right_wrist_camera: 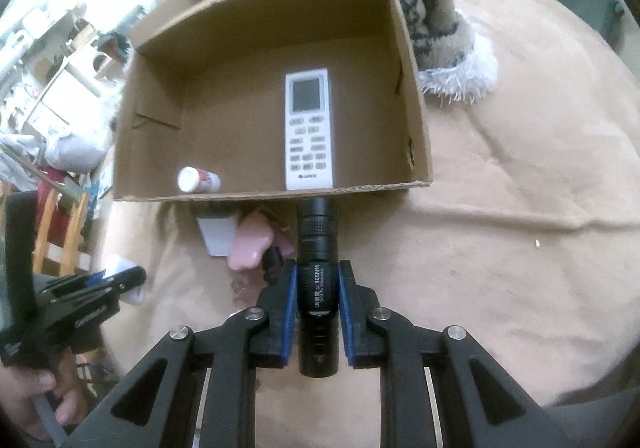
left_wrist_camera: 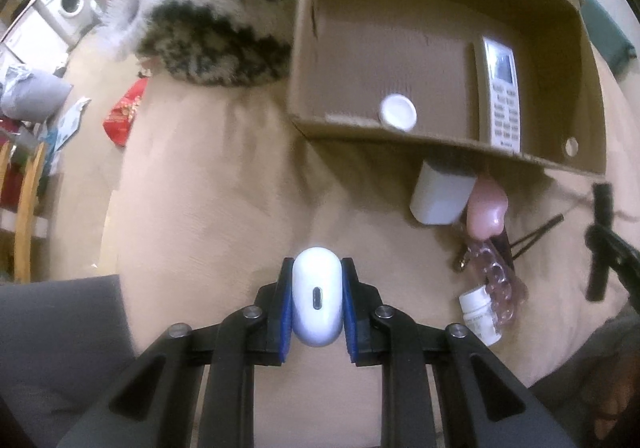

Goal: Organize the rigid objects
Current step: 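Lower the mouse and flashlight into the box and open both tools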

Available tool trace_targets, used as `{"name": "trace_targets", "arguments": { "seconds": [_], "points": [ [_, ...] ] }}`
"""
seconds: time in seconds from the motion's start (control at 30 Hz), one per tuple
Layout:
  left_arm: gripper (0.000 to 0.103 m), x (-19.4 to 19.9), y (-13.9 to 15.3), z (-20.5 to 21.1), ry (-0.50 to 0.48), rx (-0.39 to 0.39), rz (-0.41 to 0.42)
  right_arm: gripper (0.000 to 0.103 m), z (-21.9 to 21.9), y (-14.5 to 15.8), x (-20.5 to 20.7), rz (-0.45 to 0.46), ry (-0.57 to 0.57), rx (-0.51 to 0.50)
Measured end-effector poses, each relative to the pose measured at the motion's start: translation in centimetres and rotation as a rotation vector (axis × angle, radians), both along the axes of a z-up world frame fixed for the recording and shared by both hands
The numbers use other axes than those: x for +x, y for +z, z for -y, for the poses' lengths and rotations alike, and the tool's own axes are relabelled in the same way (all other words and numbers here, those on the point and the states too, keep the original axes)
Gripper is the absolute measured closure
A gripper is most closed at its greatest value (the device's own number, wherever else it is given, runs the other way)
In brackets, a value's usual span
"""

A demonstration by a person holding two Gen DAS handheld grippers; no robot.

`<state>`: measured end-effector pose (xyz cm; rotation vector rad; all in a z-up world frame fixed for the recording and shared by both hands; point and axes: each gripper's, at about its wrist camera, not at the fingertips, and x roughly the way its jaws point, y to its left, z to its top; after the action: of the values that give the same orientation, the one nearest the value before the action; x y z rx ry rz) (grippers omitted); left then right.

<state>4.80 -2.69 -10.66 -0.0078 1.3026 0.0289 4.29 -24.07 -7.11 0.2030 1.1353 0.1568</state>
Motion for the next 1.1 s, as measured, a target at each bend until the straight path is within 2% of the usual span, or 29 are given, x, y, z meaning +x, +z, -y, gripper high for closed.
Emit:
{"name": "trace_targets", "arguments": {
  "seconds": [0.23,0.47,0.83,1.1],
  "points": [
    [0.084,0.0,2.4,-1.1,0.01,-0.008,0.042,0.083,-0.1,2.0,-1.7,0.062,0.019,0.038],
    [0.084,0.6,4.5,-2.1,0.031,-0.013,0.09,0.083,0.2,5.4,-2.2,0.153,0.04,0.081],
    [0.084,2.3,11.1,-1.1,-0.013,-0.044,0.244,0.083,0.6,10.9,1.1,0.276,0.067,0.134],
    [0.084,6.3,12.6,0.7,-0.05,-0.025,0.286,0.083,1.3,12.9,4.9,0.336,0.063,0.176]
  ]
}}
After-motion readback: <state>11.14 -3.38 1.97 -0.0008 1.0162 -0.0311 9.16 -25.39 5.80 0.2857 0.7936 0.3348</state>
